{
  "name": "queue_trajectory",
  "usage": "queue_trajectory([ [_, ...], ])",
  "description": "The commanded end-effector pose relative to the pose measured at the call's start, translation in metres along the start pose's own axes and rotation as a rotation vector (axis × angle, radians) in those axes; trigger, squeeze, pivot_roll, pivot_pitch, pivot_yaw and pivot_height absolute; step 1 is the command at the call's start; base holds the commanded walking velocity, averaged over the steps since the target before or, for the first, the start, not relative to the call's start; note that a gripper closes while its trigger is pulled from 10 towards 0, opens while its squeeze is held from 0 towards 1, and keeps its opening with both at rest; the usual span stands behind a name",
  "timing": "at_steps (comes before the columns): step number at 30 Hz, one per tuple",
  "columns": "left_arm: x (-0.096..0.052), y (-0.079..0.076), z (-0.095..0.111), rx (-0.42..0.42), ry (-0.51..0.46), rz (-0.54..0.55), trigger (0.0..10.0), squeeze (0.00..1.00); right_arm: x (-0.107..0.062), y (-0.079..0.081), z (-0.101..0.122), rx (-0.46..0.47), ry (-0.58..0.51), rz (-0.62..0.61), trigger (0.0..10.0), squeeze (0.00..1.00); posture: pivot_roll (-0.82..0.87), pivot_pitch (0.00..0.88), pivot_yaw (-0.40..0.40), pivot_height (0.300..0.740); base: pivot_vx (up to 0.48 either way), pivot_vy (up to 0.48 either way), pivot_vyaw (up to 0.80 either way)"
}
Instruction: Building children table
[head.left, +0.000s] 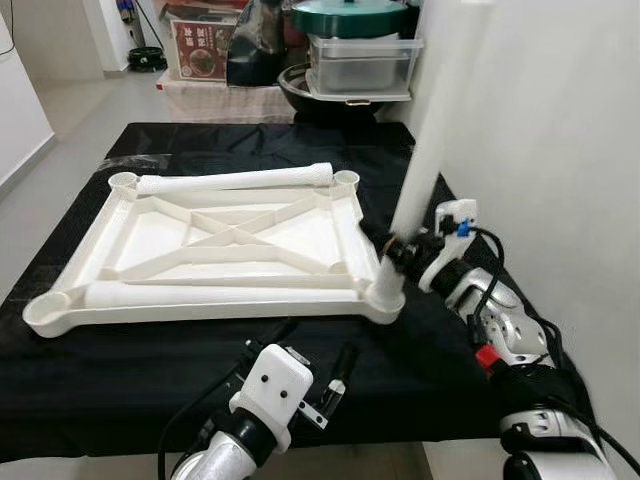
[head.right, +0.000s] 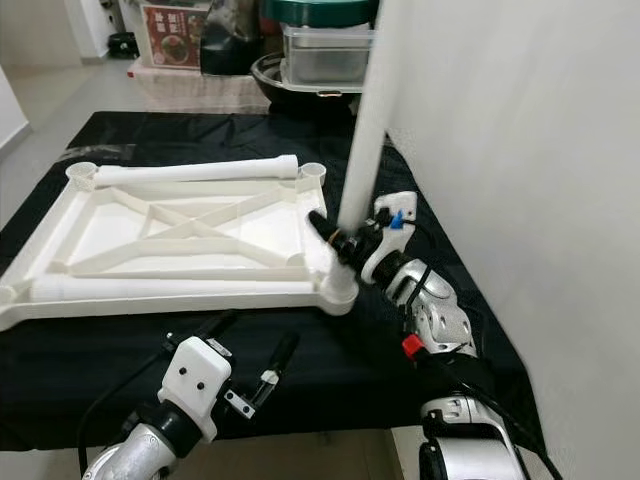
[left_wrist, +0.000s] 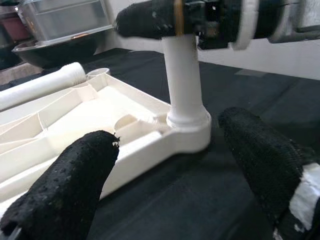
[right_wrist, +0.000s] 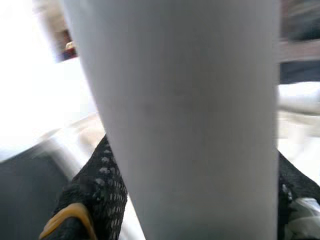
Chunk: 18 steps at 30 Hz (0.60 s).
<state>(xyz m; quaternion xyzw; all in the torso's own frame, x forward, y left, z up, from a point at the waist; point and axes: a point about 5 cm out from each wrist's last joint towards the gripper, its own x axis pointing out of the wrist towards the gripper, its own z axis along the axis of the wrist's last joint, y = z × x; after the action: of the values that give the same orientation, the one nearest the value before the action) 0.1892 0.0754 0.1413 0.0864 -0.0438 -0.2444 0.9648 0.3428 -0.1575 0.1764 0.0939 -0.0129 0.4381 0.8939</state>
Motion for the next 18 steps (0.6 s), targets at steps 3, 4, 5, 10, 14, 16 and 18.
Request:
queue_trajectory([
  [3,0.000,-0.002,-0.001,0.008,0.003,-0.007,10.0,0.00,0.006,0.021,-0.012,0.007,0.070,0.202,10.0,0.00,0.14,0.000,-0.073,0.740,0.000,0.000,0.00],
  [4,0.000,-0.002,-0.001,0.008,0.003,-0.006,10.0,0.00,0.009,0.022,-0.013,0.000,0.071,0.209,10.0,0.00,0.14,0.002,-0.073,0.740,0.000,0.000,0.00],
  [5,0.000,-0.002,-0.001,0.008,0.003,-0.006,10.0,0.00,0.009,0.022,-0.013,0.000,0.071,0.209,10.0,0.00,0.14,0.002,-0.073,0.740,0.000,0.000,0.00],
  [10,0.000,-0.001,-0.001,0.008,0.002,-0.006,10.0,0.00,0.025,0.002,-0.018,-0.081,0.082,-0.053,0.0,0.00,0.14,0.010,-0.073,0.740,0.000,0.000,0.00],
  [14,0.000,-0.001,-0.001,0.008,0.002,-0.005,10.0,0.00,0.023,-0.020,-0.016,-0.089,0.063,-0.290,0.0,0.00,0.14,0.013,-0.075,0.740,0.000,0.000,0.00],
  [16,0.000,-0.001,-0.001,0.007,0.002,-0.005,10.0,0.00,0.018,-0.028,-0.014,-0.098,0.065,-0.392,0.0,0.00,0.14,0.017,-0.071,0.740,0.000,0.000,0.00],
  [18,0.000,-0.001,0.000,0.007,0.002,-0.005,10.0,0.00,0.007,-0.042,-0.015,-0.107,0.091,-0.583,0.0,0.00,0.14,0.016,-0.074,0.740,0.000,0.000,0.00],
])
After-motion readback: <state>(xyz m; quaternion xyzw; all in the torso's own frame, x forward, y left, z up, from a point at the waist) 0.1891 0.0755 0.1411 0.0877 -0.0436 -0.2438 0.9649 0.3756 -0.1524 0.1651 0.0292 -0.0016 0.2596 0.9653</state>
